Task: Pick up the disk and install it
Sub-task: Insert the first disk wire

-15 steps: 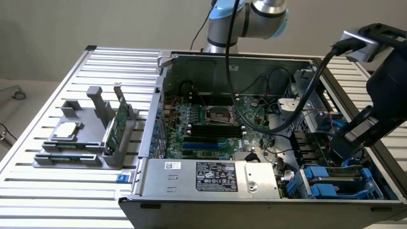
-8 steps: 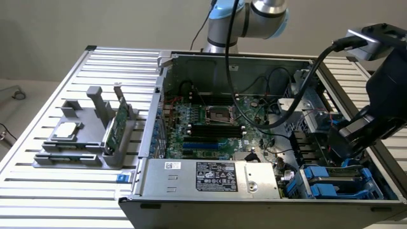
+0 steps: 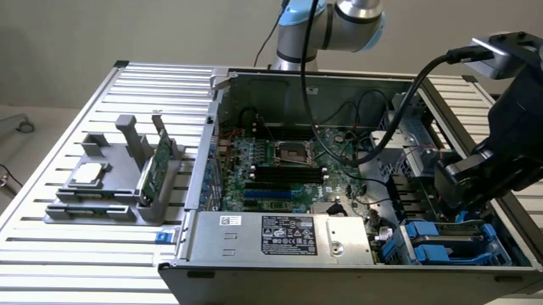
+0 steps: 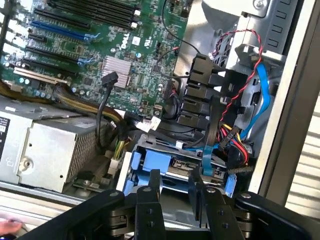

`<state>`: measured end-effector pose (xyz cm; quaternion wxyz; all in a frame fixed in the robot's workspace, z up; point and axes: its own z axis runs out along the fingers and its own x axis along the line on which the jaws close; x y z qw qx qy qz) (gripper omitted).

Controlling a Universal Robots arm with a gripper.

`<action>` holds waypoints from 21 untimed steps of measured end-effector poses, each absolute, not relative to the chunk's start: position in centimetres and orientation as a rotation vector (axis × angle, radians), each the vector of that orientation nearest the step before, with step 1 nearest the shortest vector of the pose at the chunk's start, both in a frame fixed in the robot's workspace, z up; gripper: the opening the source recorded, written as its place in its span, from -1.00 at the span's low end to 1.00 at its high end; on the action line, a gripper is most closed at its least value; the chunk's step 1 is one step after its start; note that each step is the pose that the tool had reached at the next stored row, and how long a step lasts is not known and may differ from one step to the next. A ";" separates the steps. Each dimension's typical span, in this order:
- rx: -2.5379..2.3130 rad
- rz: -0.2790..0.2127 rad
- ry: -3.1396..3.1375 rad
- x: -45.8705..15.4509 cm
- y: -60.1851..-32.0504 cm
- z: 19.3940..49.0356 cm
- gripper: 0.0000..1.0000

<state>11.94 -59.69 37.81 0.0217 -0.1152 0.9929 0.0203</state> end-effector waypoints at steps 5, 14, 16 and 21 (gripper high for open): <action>-0.217 0.060 3.088 11.9 -59.7 37.8 -0.27; 0.036 0.054 3.093 11.9 -59.7 37.7 -0.27; 0.093 0.052 3.091 11.9 -59.7 37.7 -0.27; 0.233 0.049 3.082 11.9 -59.7 37.6 -0.27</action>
